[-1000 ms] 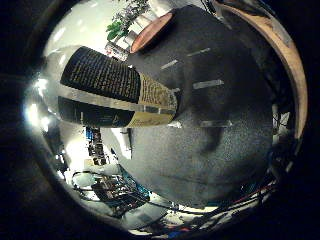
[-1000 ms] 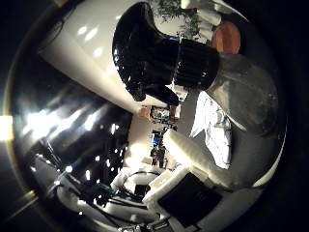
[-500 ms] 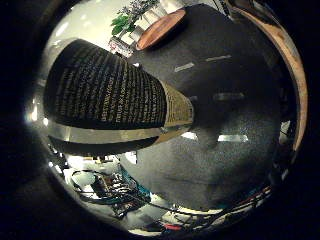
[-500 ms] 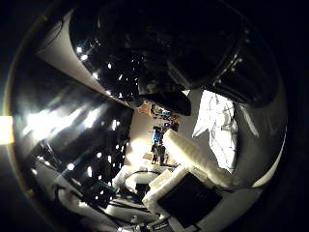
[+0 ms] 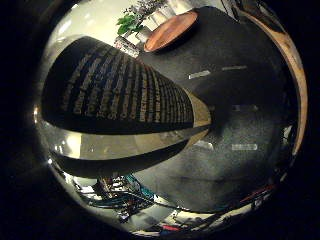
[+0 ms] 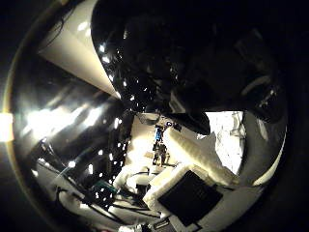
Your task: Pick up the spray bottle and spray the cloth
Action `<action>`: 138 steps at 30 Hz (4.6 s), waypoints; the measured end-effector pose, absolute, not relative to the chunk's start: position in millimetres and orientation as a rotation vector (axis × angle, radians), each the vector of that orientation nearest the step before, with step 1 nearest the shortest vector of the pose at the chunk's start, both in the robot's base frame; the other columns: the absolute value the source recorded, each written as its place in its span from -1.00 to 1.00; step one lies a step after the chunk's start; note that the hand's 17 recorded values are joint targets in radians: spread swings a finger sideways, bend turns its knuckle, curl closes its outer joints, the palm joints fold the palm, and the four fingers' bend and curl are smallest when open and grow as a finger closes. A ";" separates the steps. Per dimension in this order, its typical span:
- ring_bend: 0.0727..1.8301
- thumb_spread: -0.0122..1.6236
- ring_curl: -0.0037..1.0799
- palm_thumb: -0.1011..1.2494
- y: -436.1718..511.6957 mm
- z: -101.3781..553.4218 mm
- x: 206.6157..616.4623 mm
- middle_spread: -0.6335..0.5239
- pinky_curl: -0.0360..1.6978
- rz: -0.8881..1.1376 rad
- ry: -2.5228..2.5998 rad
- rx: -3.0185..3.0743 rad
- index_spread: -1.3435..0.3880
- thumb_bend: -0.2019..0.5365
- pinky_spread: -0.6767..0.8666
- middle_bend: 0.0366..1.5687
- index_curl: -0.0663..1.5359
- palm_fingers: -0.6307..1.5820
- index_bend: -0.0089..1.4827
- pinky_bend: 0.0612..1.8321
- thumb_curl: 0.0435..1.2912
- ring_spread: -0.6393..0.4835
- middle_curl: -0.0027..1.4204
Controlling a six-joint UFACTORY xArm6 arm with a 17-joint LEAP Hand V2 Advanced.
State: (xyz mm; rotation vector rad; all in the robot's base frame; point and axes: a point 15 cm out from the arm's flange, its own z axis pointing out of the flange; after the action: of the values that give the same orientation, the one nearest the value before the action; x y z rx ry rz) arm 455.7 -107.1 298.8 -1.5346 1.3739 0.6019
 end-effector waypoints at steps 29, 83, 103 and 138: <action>0.16 0.35 0.10 0.16 -101.4 294.2 445.4 -0.47 -0.22 0.670 1.352 -1.511 0.01 -0.50 -0.74 -0.05 -0.06 0.39 -0.46 0.11 -0.58 -0.37 0.17; 0.53 -0.22 0.75 0.63 -99.3 347.3 460.7 -0.43 0.66 0.611 1.277 -1.380 0.08 -0.51 -0.42 0.53 0.50 0.34 0.36 0.25 0.30 -0.38 0.65; 0.50 -0.26 0.81 0.62 -12.1 441.0 458.6 -0.40 0.75 0.679 1.335 -1.507 0.12 -0.52 -0.39 0.55 0.45 0.37 0.40 0.22 0.34 -0.37 0.64; 0.43 0.00 0.82 0.58 67.3 485.8 445.9 -0.34 0.87 0.317 1.656 -2.157 0.18 -0.50 -0.35 0.50 0.38 0.50 0.33 0.12 0.27 -0.36 0.56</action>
State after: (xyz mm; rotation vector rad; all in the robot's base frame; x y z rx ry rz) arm 445.9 67.3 485.8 -2.1570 1.6558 0.3174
